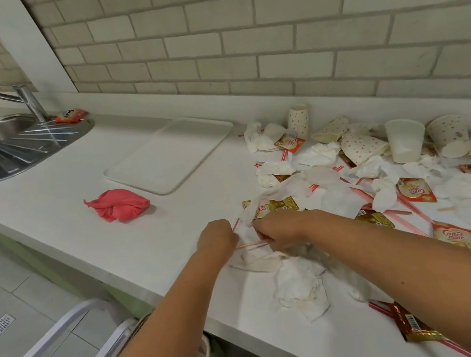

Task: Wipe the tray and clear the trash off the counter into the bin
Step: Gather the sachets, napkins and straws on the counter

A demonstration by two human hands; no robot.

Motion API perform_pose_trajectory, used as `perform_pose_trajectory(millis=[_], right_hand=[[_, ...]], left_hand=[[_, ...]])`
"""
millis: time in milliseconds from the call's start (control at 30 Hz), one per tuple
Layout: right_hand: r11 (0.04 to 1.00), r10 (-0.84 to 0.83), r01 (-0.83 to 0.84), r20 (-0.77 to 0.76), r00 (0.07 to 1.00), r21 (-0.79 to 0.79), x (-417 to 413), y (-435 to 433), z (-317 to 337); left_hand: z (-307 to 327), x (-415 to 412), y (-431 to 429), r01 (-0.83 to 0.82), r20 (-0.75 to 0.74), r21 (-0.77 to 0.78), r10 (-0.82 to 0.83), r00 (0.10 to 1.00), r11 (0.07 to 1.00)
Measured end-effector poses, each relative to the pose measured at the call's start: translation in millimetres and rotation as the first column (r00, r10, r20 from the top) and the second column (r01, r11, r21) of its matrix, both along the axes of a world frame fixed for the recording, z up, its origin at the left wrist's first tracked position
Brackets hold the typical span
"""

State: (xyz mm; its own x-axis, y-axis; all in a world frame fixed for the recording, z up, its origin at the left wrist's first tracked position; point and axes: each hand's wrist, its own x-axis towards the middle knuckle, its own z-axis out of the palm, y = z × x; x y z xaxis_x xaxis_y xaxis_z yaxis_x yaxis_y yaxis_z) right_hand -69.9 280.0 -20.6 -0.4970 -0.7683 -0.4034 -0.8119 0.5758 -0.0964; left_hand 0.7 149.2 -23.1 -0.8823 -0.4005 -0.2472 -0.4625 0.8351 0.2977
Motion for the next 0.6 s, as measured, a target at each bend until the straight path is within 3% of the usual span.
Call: perform_pose_trajectory(millis=[167,267,367,500,600], right_hand=[[0.998,-0.052,0.05,-0.036,0.998,-0.038,-1,4,9],[0.966,-0.126,0.127,0.018,0.992,-0.227,-9,8,22],[0.877,-0.192,0.239,0.153,0.969,-0.416,-11,11,45],[0.705,-0.19,0.38,0.357,0.915,-0.598,-6,11,72],[0.626,-0.17,0.461,0.466,0.868,-0.63,-1,11,81]], left_hand=[[0,2,-13,-0.135,-0.271,0.245,0.202,0.941,0.96],[2,5,-17,-0.147,-0.452,0.523,0.42,0.787,0.84],[8,4,-12,-0.099,-0.459,0.682,0.529,0.714,0.725],[23,1,12,0.047,-0.479,0.712,0.436,0.762,0.7],[42,0,33,0.176,-0.472,0.782,0.384,0.794,0.597]])
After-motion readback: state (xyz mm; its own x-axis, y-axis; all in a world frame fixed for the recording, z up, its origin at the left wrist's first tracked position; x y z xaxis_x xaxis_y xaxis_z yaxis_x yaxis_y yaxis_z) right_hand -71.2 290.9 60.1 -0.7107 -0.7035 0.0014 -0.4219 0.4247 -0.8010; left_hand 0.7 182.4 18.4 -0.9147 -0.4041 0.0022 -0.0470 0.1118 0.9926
